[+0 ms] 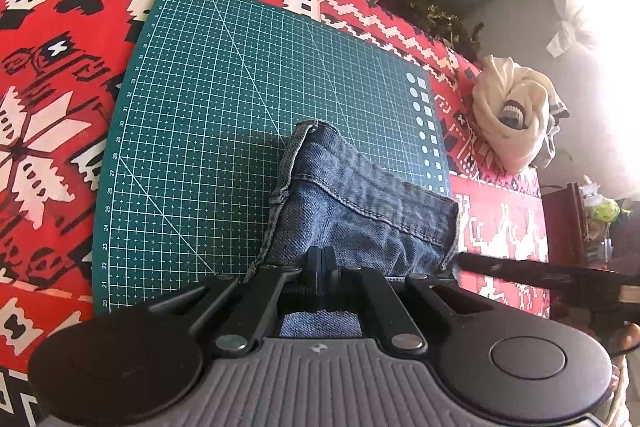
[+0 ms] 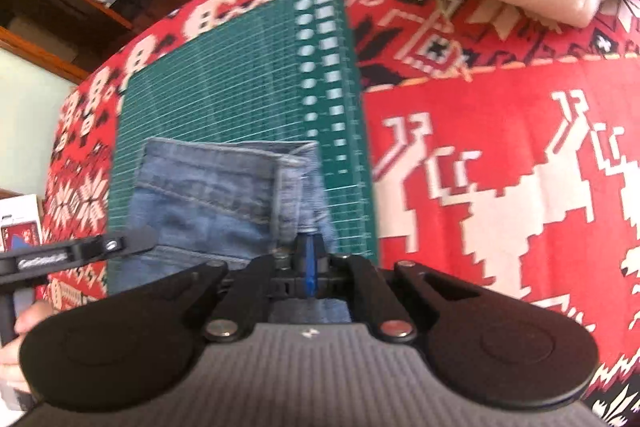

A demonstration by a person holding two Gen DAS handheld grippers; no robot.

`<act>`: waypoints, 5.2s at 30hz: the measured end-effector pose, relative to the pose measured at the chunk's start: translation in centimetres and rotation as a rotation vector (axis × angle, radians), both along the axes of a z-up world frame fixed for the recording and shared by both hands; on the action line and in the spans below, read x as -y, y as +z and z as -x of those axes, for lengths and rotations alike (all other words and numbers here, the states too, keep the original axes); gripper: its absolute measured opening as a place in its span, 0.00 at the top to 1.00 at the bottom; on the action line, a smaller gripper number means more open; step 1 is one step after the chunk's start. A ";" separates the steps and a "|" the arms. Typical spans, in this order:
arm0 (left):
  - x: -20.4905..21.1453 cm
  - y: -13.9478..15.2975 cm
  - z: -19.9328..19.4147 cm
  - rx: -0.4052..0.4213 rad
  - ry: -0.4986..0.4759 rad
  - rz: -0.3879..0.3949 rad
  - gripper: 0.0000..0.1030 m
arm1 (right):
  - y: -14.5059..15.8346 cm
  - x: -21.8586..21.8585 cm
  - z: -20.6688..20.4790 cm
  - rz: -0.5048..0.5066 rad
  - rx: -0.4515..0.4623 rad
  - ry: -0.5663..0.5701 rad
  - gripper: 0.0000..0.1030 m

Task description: Fold clothes

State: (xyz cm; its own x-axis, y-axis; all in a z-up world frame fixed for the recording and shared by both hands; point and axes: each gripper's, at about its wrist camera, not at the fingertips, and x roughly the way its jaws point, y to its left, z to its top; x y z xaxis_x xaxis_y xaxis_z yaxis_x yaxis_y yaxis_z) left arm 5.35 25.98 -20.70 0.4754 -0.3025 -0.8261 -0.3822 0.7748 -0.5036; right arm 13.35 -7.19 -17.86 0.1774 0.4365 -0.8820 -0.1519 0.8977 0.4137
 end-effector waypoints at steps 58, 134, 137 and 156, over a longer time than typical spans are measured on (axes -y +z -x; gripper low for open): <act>8.2 1.8 9.1 -0.027 -0.154 -0.108 0.94 | -0.1 7.4 13.4 -0.103 0.050 0.053 0.86; 17.7 0.7 2.7 -0.073 -0.269 -0.036 0.94 | -1.2 12.0 13.6 -0.274 0.047 -0.094 1.00; 17.9 0.7 3.6 -0.078 -0.278 -0.037 0.94 | 0.0 11.1 14.5 -0.294 0.061 -0.044 0.99; 20.9 -0.4 7.3 -0.107 -0.369 0.047 0.94 | -2.4 12.4 19.7 -0.237 -0.063 -0.067 0.97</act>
